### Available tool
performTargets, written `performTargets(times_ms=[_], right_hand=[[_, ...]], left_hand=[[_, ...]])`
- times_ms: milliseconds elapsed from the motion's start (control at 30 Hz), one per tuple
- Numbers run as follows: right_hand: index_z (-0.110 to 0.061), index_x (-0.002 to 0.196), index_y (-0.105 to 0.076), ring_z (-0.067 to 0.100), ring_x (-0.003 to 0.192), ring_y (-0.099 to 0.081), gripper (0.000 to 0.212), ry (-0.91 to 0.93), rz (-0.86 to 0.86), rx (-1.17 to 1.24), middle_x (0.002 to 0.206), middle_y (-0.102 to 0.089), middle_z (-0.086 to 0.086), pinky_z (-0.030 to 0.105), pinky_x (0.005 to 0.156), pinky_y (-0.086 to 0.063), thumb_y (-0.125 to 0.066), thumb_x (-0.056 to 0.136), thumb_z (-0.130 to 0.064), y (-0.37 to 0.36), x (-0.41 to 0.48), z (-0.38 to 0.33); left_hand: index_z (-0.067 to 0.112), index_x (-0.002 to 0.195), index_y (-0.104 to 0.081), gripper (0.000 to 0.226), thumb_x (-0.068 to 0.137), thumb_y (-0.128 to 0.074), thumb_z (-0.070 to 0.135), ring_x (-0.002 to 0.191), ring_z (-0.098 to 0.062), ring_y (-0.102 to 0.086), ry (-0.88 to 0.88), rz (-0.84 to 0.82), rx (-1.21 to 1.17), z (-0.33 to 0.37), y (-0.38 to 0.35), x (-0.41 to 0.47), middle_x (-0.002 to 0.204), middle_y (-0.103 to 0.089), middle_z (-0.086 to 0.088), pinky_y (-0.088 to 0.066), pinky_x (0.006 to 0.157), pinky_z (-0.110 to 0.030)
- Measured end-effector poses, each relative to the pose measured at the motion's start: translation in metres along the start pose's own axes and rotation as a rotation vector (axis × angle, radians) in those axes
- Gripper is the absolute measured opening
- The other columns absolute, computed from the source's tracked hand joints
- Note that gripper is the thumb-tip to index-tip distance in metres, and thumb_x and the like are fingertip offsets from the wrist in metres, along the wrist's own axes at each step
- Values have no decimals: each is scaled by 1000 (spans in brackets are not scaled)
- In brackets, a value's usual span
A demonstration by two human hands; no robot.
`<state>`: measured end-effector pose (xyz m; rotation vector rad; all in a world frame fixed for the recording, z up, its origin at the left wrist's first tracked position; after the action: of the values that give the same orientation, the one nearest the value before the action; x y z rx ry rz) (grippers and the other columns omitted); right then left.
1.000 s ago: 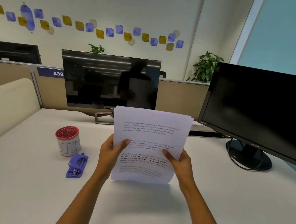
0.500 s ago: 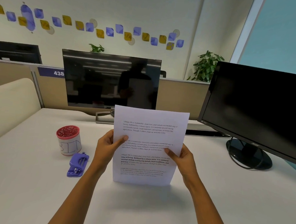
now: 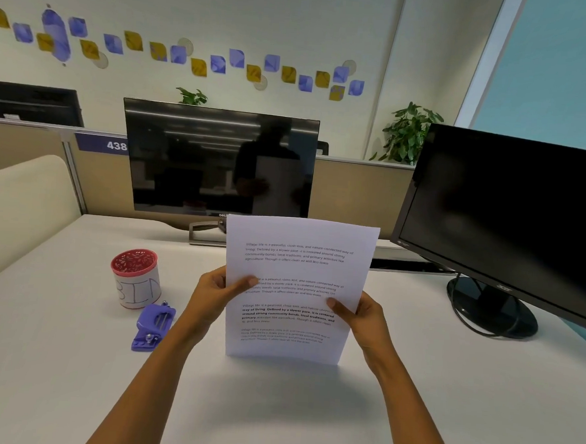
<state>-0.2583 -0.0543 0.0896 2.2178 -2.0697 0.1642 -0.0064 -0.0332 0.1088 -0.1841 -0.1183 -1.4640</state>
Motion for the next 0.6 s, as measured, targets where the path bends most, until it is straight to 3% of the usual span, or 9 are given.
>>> performTargets(times_ms=[67,167,333,433,500,533,600], right_hand=[[-29,92,-66,7,72,-71,17,0,-7,-17,84,-74,-15,19,60,-57,-69,81,-16,-2,2,-2],[-27,93,-66,10,77,-71,15,10,4,-32,86,-75,-15,19,61,-57,-69,81,-20,5,5,-4],[-24,97,-62,21,91,-68,21,-32,73,-19,102,-71,2,20,67,-59,-71,79,-23,28,5,7],[-22,100,-62,20,84,-73,52,-57,91,177,98,-74,7,24,69,-59,-84,56,-40,23,1,13],[-19,106,-61,20,88,-72,76,-87,59,327,99,-75,7,26,71,-59,-88,41,-47,10,0,17],[-18,109,-61,20,91,-72,77,-94,29,380,103,-74,6,27,72,-59,-88,43,-45,1,-1,19],[-20,111,-62,18,94,-71,59,-100,-12,464,107,-73,4,32,74,-59,-83,58,-34,-17,-4,19]], left_hand=[[22,90,-67,11,79,-69,23,72,-14,-71,14,27,2,-2,-2,2,78,-76,12,-59,62,-24],[20,88,-68,7,85,-62,18,72,-16,-71,-13,95,-72,1,0,1,78,-76,8,-59,65,-30],[19,89,-66,16,89,-54,8,77,-10,-71,-19,229,-470,5,9,1,82,-76,8,-61,72,-31],[18,102,-62,18,91,-51,9,94,-17,-66,6,271,-671,1,8,1,100,-71,3,-57,81,-36],[17,119,-55,28,92,-48,11,95,-18,-67,17,282,-776,-3,-2,-1,112,-66,-2,-59,78,-37],[16,126,-50,34,93,-47,11,93,-16,-69,25,280,-819,-6,-10,-3,116,-64,-4,-60,76,-36],[14,135,-44,41,93,-46,11,93,-16,-70,55,267,-873,-14,-25,-7,122,-62,-6,-60,74,-36]])
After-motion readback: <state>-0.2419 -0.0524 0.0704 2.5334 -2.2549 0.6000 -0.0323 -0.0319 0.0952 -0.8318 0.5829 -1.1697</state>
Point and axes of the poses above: each hand's wrist, its own x-axis towards the middle knuckle, its own y-axis out of the back of the hand, z = x × y, the point moved 3 cm from there along x, towards the middle knuckle
